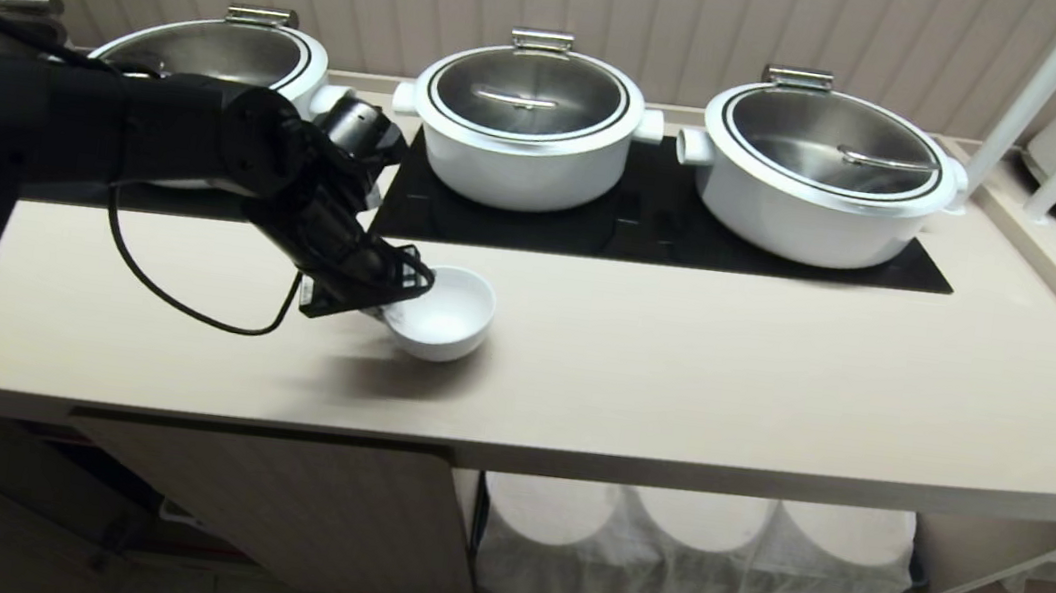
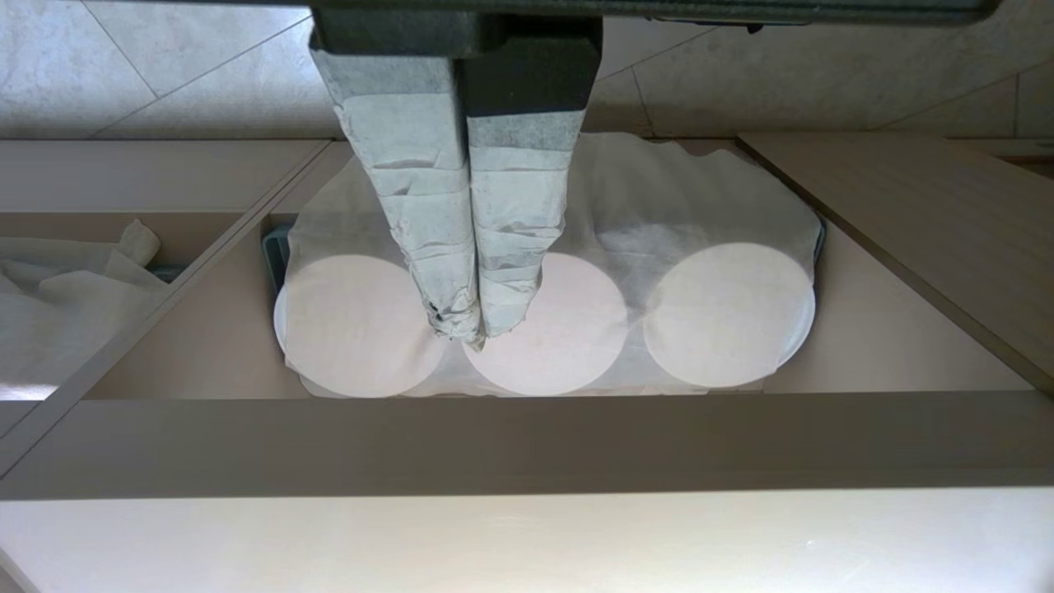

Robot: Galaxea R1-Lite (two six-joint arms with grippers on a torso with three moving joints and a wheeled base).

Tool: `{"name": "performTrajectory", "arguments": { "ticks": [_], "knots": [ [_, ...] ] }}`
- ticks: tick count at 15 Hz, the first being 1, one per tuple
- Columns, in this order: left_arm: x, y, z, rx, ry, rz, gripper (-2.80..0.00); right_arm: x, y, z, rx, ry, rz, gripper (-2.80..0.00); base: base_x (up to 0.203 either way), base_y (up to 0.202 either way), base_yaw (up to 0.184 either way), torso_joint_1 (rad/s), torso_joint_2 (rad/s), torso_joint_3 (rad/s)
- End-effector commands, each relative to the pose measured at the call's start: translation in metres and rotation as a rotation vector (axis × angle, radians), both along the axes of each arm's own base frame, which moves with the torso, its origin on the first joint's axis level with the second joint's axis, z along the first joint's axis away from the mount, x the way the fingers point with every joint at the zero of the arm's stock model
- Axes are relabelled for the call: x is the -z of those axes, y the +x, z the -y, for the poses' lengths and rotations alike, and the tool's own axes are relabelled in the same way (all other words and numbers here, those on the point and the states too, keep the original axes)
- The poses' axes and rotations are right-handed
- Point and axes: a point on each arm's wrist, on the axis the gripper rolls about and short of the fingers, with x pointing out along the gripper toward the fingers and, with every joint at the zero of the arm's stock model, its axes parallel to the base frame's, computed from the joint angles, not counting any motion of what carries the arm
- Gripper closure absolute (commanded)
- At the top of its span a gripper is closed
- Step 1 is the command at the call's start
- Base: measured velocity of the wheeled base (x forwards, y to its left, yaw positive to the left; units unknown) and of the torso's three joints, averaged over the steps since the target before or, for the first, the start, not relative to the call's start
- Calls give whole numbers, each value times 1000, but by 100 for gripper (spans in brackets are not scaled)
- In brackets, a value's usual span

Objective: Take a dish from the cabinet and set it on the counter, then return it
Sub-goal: Place it on the table

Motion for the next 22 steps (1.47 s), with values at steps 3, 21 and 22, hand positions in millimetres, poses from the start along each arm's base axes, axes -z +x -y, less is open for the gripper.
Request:
{"name": "performTrajectory", "arguments": {
  "ticks": [3, 21, 22],
  "knots": [
    [6, 3, 3, 2, 2, -15, 0, 0, 0, 0, -1, 0, 0, 0, 0, 0, 0, 0, 0, 0],
    [-1, 1, 5, 0, 14, 12, -280, 0, 0, 0, 1, 0, 0, 0, 0, 0, 0, 0, 0, 0],
    [-1, 1, 5, -1, 14, 16, -280, 0, 0, 0, 0, 0, 0, 0, 0, 0, 0, 0, 0, 0]
  ]
}}
